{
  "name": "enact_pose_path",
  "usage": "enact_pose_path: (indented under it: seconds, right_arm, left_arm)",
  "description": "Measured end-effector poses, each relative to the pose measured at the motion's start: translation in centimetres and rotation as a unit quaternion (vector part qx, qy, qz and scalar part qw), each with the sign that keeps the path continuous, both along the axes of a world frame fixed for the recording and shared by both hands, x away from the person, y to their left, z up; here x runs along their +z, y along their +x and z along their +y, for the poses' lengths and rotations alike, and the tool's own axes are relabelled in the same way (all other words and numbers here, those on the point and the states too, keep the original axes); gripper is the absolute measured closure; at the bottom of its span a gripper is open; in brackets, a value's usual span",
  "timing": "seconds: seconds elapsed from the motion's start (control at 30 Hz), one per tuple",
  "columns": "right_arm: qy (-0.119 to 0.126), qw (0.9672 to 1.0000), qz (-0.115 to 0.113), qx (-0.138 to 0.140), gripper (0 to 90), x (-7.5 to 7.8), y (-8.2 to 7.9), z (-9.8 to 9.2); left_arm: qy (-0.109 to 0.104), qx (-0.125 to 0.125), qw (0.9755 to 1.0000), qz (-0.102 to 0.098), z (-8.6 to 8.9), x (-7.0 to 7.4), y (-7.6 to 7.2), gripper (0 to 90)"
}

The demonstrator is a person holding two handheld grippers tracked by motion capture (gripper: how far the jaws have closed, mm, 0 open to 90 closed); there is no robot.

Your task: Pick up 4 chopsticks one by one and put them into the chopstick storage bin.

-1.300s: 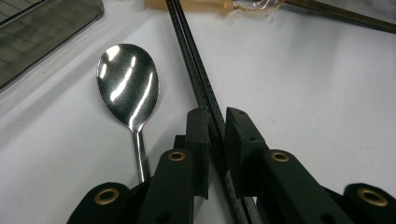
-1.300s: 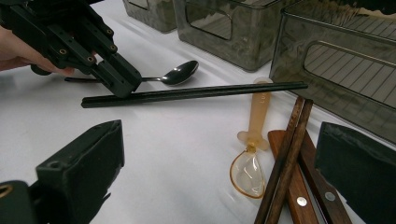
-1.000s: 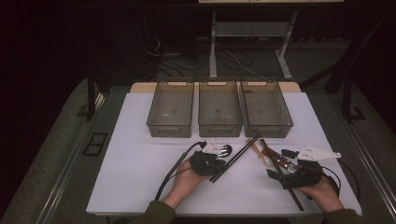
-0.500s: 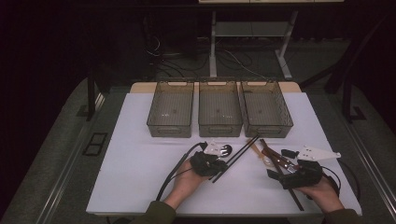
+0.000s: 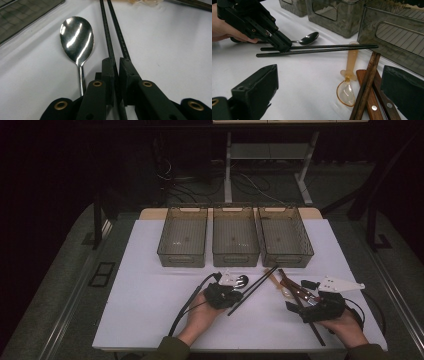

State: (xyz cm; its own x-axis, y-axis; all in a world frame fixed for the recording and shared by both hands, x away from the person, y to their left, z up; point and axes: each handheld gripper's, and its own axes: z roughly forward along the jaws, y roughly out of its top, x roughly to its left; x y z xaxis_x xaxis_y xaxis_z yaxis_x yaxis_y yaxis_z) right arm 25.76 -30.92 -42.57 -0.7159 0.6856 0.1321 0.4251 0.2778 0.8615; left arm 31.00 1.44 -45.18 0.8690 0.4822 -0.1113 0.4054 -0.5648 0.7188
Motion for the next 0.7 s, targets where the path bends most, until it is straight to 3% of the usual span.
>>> enact_pose_path:
  seconds: [0.3, 0.33, 0.7]
  right_arm:
    - [0.000, 1.0000, -0.001, 0.001, 2.1, -0.01, 0.02, -0.03]
    - [0.000, 1.0000, 0.000, 0.001, 2.1, -0.02, 0.02, -0.02]
    - [-0.001, 1.0000, 0.000, 0.002, 2.1, -0.04, 0.03, 0.00]
  left_arm:
    - [-0.007, 0.017, 0.9998, 0.001, -0.12, -0.06, -0.10, 84.4]
    - [0.001, 0.012, 0.9999, -0.001, -0.01, 0.00, -0.04, 84.5]
    - [0.000, 0.018, 0.9998, 0.001, -0.04, 0.00, -0.09, 84.9]
